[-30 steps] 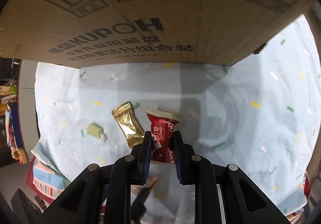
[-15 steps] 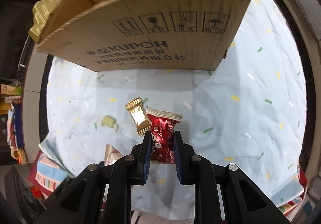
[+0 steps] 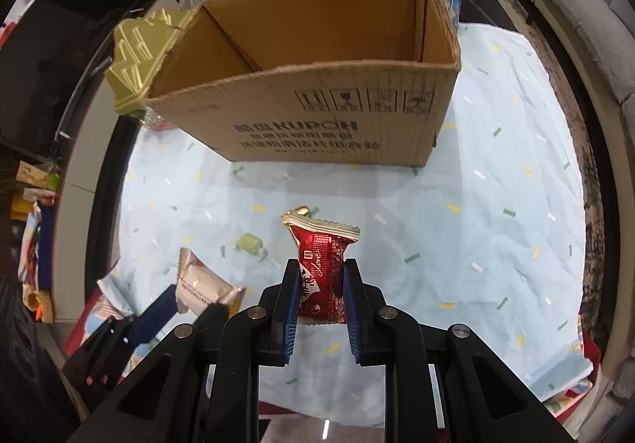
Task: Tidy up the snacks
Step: 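Lift the pink cake and red candy and carry them over the box with both tools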
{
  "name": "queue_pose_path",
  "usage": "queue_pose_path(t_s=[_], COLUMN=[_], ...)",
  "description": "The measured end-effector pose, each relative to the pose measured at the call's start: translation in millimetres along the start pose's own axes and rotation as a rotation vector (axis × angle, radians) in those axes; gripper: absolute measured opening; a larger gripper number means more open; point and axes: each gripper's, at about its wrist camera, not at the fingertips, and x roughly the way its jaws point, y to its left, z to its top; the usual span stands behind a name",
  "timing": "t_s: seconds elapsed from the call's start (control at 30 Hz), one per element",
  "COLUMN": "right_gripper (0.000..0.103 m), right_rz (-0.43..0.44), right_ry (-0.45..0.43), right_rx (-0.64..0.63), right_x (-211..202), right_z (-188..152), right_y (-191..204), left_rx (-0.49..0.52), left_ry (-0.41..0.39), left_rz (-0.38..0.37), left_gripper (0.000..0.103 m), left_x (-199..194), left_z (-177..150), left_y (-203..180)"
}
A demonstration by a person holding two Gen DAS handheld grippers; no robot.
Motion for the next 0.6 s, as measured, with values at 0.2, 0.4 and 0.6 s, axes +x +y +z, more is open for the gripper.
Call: queue_pose_path(t_s=[0.2,0.4,0.6], right_gripper=[0.022,0.022,0.022], right_rz=[0.002,0.003,-0.015], right_ry=[-0.068,-0.166,-0.252], right_rx=[-0.021,-0.058,-0.101], right_x=[-18.1,-34.3,-49.7], right_z=[-3.3,-3.9,-3.0], right_y=[6.0,14.1,22.3], left_rx=[-0.004,-0.006,0.001], left_ry=[-0.046,-0.094,-0.143], left_rz=[0.010,0.021,0.032], left_gripper=[0.039,0.039,0.039], left_x=[-14.8,-26.6,-36.5], left_z=[11.9,24.6,40.4], left_y=[5.2,10.7,11.7])
